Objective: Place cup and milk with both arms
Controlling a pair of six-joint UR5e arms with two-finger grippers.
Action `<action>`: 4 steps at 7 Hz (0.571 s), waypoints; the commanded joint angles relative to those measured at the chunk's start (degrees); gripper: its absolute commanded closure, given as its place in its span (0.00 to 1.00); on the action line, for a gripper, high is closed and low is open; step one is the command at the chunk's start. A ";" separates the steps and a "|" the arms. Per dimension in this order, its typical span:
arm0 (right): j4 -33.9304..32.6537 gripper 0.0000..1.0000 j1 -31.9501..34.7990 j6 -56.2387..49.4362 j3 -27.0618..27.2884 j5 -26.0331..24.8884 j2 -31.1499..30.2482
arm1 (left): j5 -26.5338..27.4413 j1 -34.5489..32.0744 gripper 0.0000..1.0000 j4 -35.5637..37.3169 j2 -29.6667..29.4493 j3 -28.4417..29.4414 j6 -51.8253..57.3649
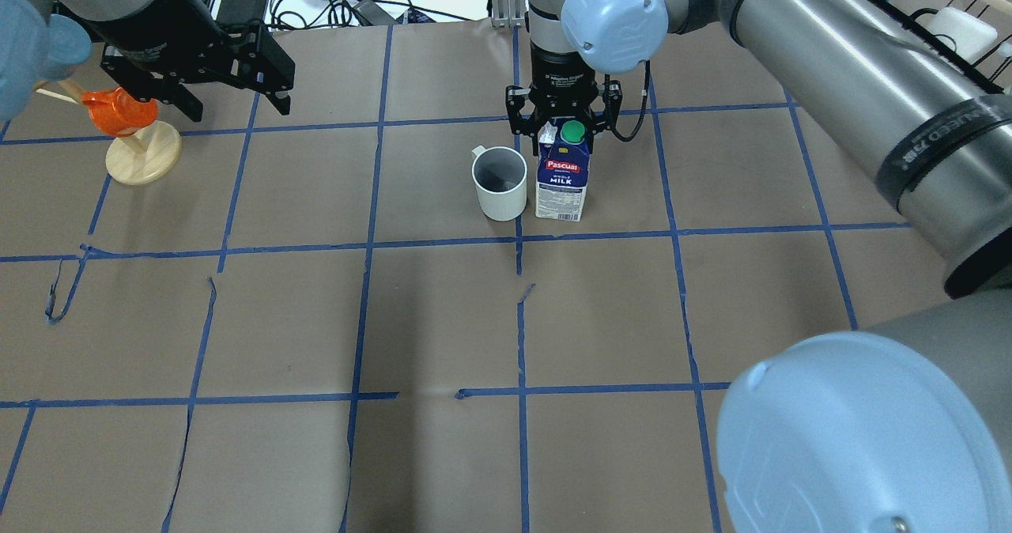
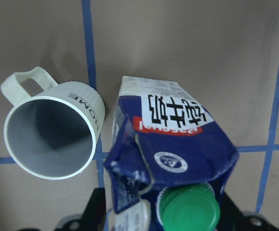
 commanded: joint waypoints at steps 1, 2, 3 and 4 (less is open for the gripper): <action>0.01 0.00 -1.10 0.15 -0.68 -0.82 -1.29 | 0.06 -0.02 0.00 0.00 -0.07 -0.07 0.02; 0.71 0.00 -2.67 -0.02 -0.60 -0.56 -4.52 | -0.20 -0.02 0.00 0.00 -0.15 0.02 -0.07; 1.33 0.00 -3.47 -0.11 0.27 -0.90 -9.60 | -0.20 -0.02 0.00 0.00 0.02 0.02 -0.07; 2.55 0.00 -4.44 -1.42 1.49 -1.17 -14.35 | -0.29 -0.02 0.00 0.00 -0.07 0.02 -0.07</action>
